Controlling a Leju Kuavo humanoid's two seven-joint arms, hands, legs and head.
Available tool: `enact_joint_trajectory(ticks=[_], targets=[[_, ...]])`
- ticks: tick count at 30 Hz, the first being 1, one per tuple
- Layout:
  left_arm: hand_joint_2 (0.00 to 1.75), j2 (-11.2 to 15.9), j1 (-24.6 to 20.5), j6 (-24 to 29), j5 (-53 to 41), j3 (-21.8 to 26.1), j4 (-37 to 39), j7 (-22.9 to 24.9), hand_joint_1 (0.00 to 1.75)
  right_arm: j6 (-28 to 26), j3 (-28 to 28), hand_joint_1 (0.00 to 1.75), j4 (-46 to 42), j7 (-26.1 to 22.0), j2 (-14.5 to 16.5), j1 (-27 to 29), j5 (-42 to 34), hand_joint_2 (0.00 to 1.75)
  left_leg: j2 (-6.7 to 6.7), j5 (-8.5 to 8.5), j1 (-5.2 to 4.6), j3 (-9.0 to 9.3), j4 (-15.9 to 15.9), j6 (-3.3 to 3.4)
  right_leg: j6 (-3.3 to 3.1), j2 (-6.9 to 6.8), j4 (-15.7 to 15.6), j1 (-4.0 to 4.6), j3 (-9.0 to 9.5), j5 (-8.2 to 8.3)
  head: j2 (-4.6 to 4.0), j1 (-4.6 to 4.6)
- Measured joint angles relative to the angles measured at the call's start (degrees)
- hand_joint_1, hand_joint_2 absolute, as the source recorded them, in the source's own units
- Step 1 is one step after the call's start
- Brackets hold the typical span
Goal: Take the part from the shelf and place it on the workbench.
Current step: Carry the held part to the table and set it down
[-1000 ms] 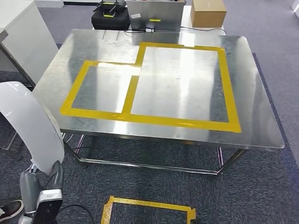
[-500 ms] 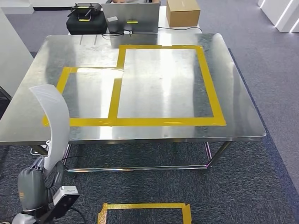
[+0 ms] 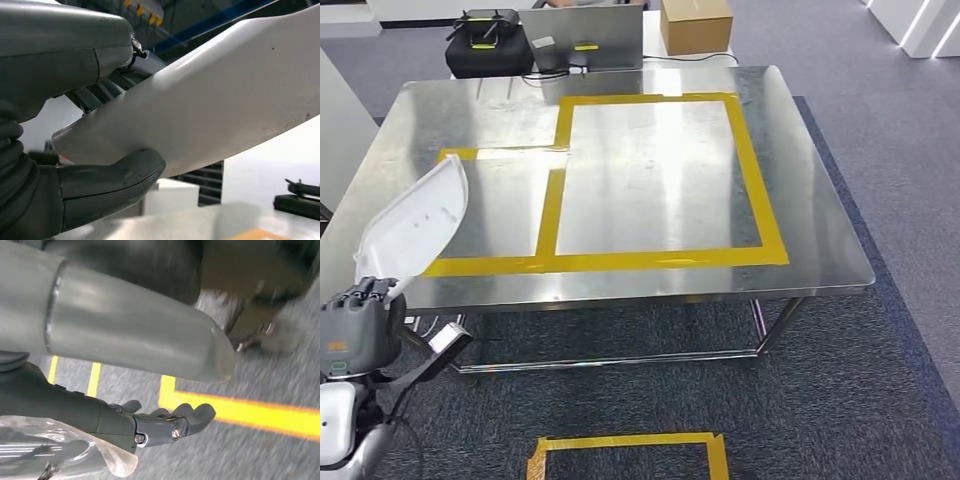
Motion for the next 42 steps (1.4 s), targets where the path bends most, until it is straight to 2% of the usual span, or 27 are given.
enact_joint_trajectory(ticks=[2,4,5,6,7,9,11,12,14,16,17,19,20,21,22,23,25,26,27,31,33,35,36,37,38,40,42], targets=[[1.75,1.99,-2.71,-2.12,-0.93,0.04,2.45,1.05,1.75,0.04,-0.04,0.0,-0.01,0.01,-0.07,-0.03,0.16,0.0,0.02,-2.09,0.12,-1.3,3.12,-0.57,-0.7,-0.02,-0.24,-0.19,0.13,0.16,0.0,-0.09],[1.75,3.7,-6.92,-4.32,-0.82,-0.02,6.76,1.56,1.75,0.34,-0.04,0.0,-0.03,-0.1,-0.08,-0.13,0.31,0.0,0.01,-5.56,0.19,-4.81,10.8,-0.97,-1.05,0.0,-0.24,-0.12,0.11,0.13,0.0,-0.17],[1.75,4.29,-9.27,-5.16,-0.5,-0.1,9.2,1.61,1.75,0.5,-0.04,0.0,-0.04,-0.16,-0.08,-0.14,0.34,0.0,0.01,-6.49,0.2,-6.38,14.0,-1.07,-1.09,0.0,-0.23,-0.09,0.13,0.11,0.0,-0.17],[1.75,4.81,-11.88,-6.02,-0.13,-0.23,12.11,1.55,1.75,0.66,-0.03,0.0,-0.04,-0.23,-0.08,-0.14,0.4,0.0,0.01,-6.52,0.21,-7.43,15.94,-1.12,-1.1,0.05,-0.21,-0.06,0.17,0.1,0.0,-0.18],[1.75,5.12,-14.1,-6.72,0.18,-0.41,14.54,1.37,1.75,0.76,-0.03,0.0,-0.04,-0.3,-0.08,-0.15,0.45,0.0,0.01,-5.24,0.23,-7.23,15.19,-1.08,-1.1,0.12,-0.2,-0.06,0.25,0.1,0.0,-0.19],[1.75,5.36,-18.62,-8.36,0.47,-1.12,19.39,0.73,1.75,1.04,-0.02,0.0,-0.06,-0.51,-0.08,-0.21,0.55,0.0,-0.07,-0.86,0.28,-4.44,8.37,-0.86,-0.99,0.35,-0.17,-0.05,0.46,0.04,0.0,-0.18],[1.75,5.1,-23.47,-9.94,0.5,-2.64,24.54,0.01,1.75,1.38,-0.02,0.0,-0.09,-0.76,-0.08,-0.4,0.57,0.0,-0.31,1.58,0.2,-1.91,2.08,-0.6,-0.59,0.53,-0.05,0.15,0.21,0.07,0.0,-0.18],[1.75,4.78,-25.87,-10.55,0.42,-3.62,27.12,-0.23,1.75,1.54,-0.02,0.0,-0.1,-0.86,-0.08,-0.48,0.59,0.0,-0.43,1.72,0.13,-1.49,0.65,-0.45,-0.29,0.58,-0.02,0.23,-0.08,0.17,0.0,-0.16],[1.75,3.96,-29.76,-11.34,0.22,-5.59,31.33,-0.37,1.75,1.8,-0.02,0.0,-0.11,-0.96,-0.08,-0.59,0.62,0.0,-0.45,1.58,0.08,-1.64,0.13,-0.02,0.34,0.66,-0.05,0.27,-0.51,0.41,0.0,-0.13],[1.75,3.14,-32.46,-11.57,0.1,-7.04,34.22,-0.36,1.75,1.9,-0.02,0.0,-0.11,-1.0,-0.13,-0.64,0.64,0.0,-0.26,1.77,0.27,-1.61,-0.08,0.56,0.96,0.65,1.03,0.24,-1.32,-0.4,0.0,-0.04],[1.75,2.78,-33.6,-11.6,0.08,-7.61,35.34,-0.35,1.75,1.92,-0.02,0.0,-0.11,-1.03,-0.15,-0.68,0.66,0.0,-0.11,1.85,0.38,-1.56,-0.19,0.88,1.25,0.62,3.22,0.22,-2.5,-1.58,0.0,0.09],[1.75,1.83,-35.73,-11.96,-0.01,-8.9,37.63,-0.39,1.75,2.03,-0.01,0.0,-0.11,-1.11,-0.2,-0.67,0.7,0.0,0.13,1.84,0.37,-1.55,-0.21,1.31,1.64,0.5,10.66,0.18,-6.3,-4.66,0.01,0.31],[1.75,1.2,-36.84,-12.35,-0.15,-9.74,38.9,-0.45,1.75,2.11,0.0,0.0,-0.11,-1.17,-0.23,-0.6,0.75,0.0,0.18,1.81,0.33,-1.54,-0.2,1.43,1.73,0.49,14.35,0.16,-8.28,-5.73,0.01,0.34],[1.75,0.42,-37.95,-12.87,-0.31,-10.66,40.18,-0.53,1.75,2.22,0.02,0.0,-0.11,-1.25,-0.26,-0.54,0.81,0.0,0.16,1.78,0.28,-1.51,-0.2,1.5,1.75,0.48,16.38,0.16,-9.54,-5.83,0.01,0.33],[1.75,-0.51,-39.11,-13.44,-0.46,-11.71,41.48,-0.66,1.75,2.31,0.03,0.0,-0.11,-1.34,-0.28,-0.51,0.91,0.0,0.09,1.75,0.23,-1.45,-0.19,1.56,1.67,0.48,16.2,0.18,-9.78,-4.87,0.01,0.36],[1.75,-1.53,-40.25,-13.97,-0.57,-12.7,42.8,-0.8,1.75,2.4,0.05,0.0,-0.11,-1.45,-0.29,-0.56,1.03,0.0,0.0,1.71,0.18,-1.37,-0.19,1.59,1.49,0.47,13.62,0.2,-8.86,-2.93,0.0,0.4],[1.75,-3.56,-42.53,-14.61,-0.61,-14.54,45.38,-1.19,1.75,2.58,0.1,0.0,-0.11,-1.65,-0.39,-0.79,1.24,0.0,-0.11,1.56,0.0,-1.27,-0.17,1.51,0.9,0.25,5.47,0.4,-5.15,1.11,0.0,0.45],[1.75,-4.51,-43.64,-14.7,-0.59,-15.38,46.67,-1.42,1.75,2.68,0.12,0.0,-0.11,-1.71,-0.45,-0.91,1.32,0.0,-0.12,1.5,-0.11,-1.33,-0.11,1.41,0.64,0.12,2.24,0.52,-3.59,2.14,0.0,0.44],[1.75,-5.38,-44.63,-14.61,-0.55,-16.18,47.85,-1.74,1.75,2.78,0.14,0.0,-0.11,-1.73,-0.5,-0.98,1.38,0.0,-0.11,1.49,-0.21,-1.41,-0.09,1.25,0.43,0.04,0.47,0.62,-2.68,2.44,0.0,0.41],[1.75,-8.66,-46.53,-13.67,-0.18,-18.95,51.07,-2.99,1.75,3.0,0.2,0.0,-0.11,-1.49,-0.55,-0.91,1.65,0.0,0.01,0.82,-0.28,-1.61,0.42,0.39,-0.33,0.16,-0.6,0.32,-2.05,2.35,0.0,0.37],[1.75,-9.73,-47.05,-13.38,-0.01,-19.77,52.07,-3.04,1.75,3.03,0.2,0.0,-0.11,-1.45,-0.55,-1.0,1.68,0.0,0.0,-1.8,-0.13,-3.37,4.77,-0.19,-0.81,0.2,-0.92,0.08,-1.73,2.41,0.0,0.28],[1.75,-10.35,-47.43,-13.23,0.15,-20.51,53.17,-3.05,1.75,3.11,0.21,0.0,-0.11,-1.43,-0.55,-0.99,1.68,0.0,-0.01,-5.09,0.0,-6.87,12.42,-0.63,-1.0,0.35,-0.88,0.08,-1.63,2.29,0.0,0.22],[1.75,-10.64,-47.47,-13.08,0.38,-20.86,53.65,-3.16,1.75,3.14,0.21,0.0,-0.11,-1.4,-0.55,-0.91,1.68,0.0,-0.01,-5.73,0.07,-8.26,15.11,-0.76,-1.03,0.43,-0.83,0.08,-1.59,2.24,0.0,0.22],[1.75,-10.92,-47.47,-12.83,0.7,-21.15,54.04,-3.35,1.75,3.16,0.22,0.0,-0.11,-1.37,-0.55,-0.84,1.68,0.0,-0.01,-5.29,0.12,-8.85,15.93,-0.83,-1.0,0.5,-0.77,0.07,-1.57,2.19,0.0,0.23],[1.75,-11.24,-47.49,-12.5,1.04,-21.41,54.31,-3.55,1.75,3.15,0.22,0.0,-0.11,-1.37,-0.56,-0.81,1.69,0.0,0.0,-3.73,0.18,-8.34,14.39,-0.82,-0.92,0.57,-0.68,0.07,-1.51,2.12,0.0,0.23],[1.75,-11.77,-47.67,-11.89,1.55,-21.83,54.61,-3.81,1.75,3.13,0.22,0.0,-0.11,-1.48,-0.55,-0.85,1.68,0.0,-0.02,0.44,0.22,-5.19,7.05,-0.63,-0.64,0.68,-0.48,0.07,-1.39,1.88,0.0,0.26],[1.75,-12.31,-48.07,-11.49,1.84,-22.38,54.84,-3.82,1.75,3.08,0.22,0.0,-0.11,-1.68,-0.55,-0.95,1.63,0.0,-0.12,2.2,0.07,-2.87,1.47,-0.26,-0.13,0.75,-0.18,0.19,-1.68,1.77,0.0,0.26]])
